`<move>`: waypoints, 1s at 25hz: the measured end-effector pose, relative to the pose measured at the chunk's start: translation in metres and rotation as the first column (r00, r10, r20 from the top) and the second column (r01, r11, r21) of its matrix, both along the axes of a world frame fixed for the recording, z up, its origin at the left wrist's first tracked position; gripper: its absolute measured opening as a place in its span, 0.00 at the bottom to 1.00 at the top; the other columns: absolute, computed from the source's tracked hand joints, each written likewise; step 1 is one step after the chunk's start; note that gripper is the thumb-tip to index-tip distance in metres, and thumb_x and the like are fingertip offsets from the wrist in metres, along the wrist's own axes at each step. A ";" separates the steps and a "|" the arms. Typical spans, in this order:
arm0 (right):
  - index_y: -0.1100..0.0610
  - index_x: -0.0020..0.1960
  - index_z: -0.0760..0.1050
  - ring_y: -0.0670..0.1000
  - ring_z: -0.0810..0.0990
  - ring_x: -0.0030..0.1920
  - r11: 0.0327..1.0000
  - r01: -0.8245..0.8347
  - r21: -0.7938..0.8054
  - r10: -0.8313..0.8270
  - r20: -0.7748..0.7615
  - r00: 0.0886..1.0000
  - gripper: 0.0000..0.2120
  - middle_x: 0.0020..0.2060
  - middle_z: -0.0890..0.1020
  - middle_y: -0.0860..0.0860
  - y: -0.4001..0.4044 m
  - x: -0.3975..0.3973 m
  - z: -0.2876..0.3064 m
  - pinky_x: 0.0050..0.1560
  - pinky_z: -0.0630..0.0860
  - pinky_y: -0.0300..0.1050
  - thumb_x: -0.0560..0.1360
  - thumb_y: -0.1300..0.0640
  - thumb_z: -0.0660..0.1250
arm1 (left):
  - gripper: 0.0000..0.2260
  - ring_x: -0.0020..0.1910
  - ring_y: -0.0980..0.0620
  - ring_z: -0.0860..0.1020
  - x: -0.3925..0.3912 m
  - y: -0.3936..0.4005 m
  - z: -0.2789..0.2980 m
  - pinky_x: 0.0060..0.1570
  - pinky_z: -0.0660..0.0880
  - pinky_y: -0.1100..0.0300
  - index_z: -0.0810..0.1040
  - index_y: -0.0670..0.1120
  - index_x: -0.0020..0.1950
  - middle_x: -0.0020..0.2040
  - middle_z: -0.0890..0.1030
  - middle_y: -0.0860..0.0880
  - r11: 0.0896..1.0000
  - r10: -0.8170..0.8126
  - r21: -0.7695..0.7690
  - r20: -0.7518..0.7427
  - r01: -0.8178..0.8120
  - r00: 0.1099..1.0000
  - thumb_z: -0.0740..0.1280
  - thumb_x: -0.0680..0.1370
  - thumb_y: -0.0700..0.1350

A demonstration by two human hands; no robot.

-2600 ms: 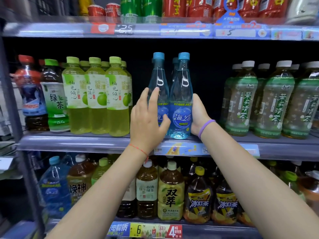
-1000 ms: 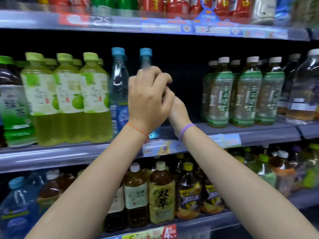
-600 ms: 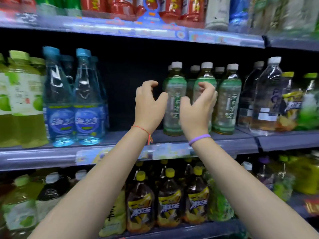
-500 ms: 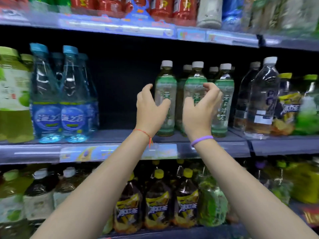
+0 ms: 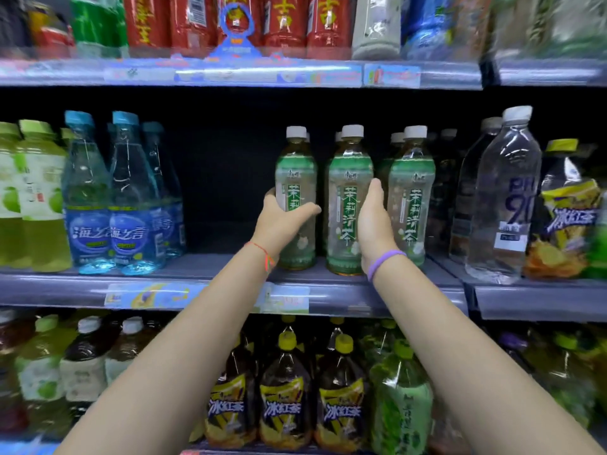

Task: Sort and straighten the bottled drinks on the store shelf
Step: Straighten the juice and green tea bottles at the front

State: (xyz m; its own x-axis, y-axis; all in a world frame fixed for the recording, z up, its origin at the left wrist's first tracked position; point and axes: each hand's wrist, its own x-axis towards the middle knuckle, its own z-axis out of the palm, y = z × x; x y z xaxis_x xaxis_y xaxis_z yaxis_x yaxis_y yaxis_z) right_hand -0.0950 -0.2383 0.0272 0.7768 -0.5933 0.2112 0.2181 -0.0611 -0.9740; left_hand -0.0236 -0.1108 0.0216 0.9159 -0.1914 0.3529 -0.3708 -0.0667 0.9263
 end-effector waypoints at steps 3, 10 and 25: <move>0.51 0.79 0.56 0.54 0.60 0.77 0.992 -0.052 0.118 0.057 -0.037 0.998 0.34 0.78 0.61 0.50 -0.007 0.007 -0.001 0.75 0.56 0.55 0.80 0.33 0.46 | 0.29 0.54 0.53 0.80 0.007 -0.002 -0.001 0.56 0.78 0.53 0.70 0.49 0.67 0.55 0.81 0.52 0.996 -0.071 -0.058 -0.032 0.069 0.997 0.78 0.70 0.51; 0.45 0.76 0.64 0.55 0.66 0.73 0.990 -0.049 0.133 0.055 -0.039 0.998 0.39 0.74 0.69 0.49 0.007 0.031 -0.006 0.73 0.62 0.60 0.71 0.28 0.47 | 0.40 0.58 0.54 0.81 0.009 0.007 0.000 0.61 0.77 0.51 0.76 0.55 0.65 0.58 0.83 0.55 0.986 -0.156 -0.056 0.018 0.157 0.988 0.76 0.58 0.72; 0.47 0.75 0.65 0.56 0.69 0.72 0.991 -0.081 0.110 0.083 -0.018 0.996 0.42 0.72 0.71 0.52 0.038 0.041 -0.009 0.72 0.63 0.61 0.67 0.26 0.48 | 0.36 0.73 0.49 0.67 0.000 0.058 0.004 0.69 0.64 0.50 0.64 0.57 0.77 0.72 0.71 0.53 0.988 -0.078 -0.132 -0.020 0.075 0.997 0.50 0.75 0.75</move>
